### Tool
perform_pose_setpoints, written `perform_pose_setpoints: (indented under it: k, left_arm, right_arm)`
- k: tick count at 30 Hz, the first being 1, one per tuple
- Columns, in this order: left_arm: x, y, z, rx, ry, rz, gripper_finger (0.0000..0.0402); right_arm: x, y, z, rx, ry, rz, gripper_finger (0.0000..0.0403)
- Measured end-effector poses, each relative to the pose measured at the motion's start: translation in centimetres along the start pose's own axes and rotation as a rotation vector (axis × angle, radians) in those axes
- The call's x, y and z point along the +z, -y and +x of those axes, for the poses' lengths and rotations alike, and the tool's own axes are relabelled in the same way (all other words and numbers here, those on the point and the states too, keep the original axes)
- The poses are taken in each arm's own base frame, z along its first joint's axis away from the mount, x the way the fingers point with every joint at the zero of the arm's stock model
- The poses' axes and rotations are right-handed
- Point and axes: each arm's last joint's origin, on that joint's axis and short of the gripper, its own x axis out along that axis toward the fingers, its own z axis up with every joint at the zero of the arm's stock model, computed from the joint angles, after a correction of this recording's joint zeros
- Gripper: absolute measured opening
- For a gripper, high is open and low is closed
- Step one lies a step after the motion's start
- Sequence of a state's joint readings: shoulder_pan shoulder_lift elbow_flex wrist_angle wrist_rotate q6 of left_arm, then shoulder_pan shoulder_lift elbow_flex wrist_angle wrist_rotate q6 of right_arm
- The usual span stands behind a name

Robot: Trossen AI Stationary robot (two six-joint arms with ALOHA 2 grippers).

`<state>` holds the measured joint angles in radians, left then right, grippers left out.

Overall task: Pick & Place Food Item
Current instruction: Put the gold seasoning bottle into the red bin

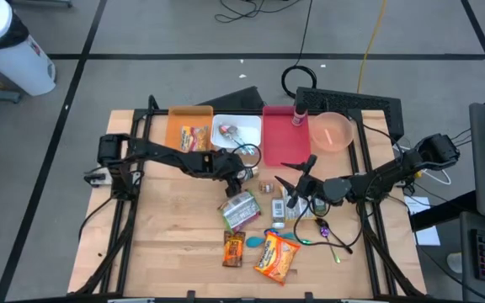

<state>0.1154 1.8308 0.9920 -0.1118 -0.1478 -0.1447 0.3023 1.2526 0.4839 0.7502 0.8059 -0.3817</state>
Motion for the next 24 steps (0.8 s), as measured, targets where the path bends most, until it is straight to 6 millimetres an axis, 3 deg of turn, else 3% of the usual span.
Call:
perform_pose_setpoints:
  k: [18, 24]
  left_arm:
    - [-0.36, 0.0, 0.88, 0.003, -0.014, 0.038, 0.0394]
    - [-0.14, 0.03, 0.87, 0.0, 0.008, 0.034, 0.0345]
  right_arm:
    - [0.0, 0.0, 0.0, 0.0, 0.0, 0.001, 0.022]
    - [0.0, 0.0, 0.0, 0.0, 0.0, 0.001, 0.022]
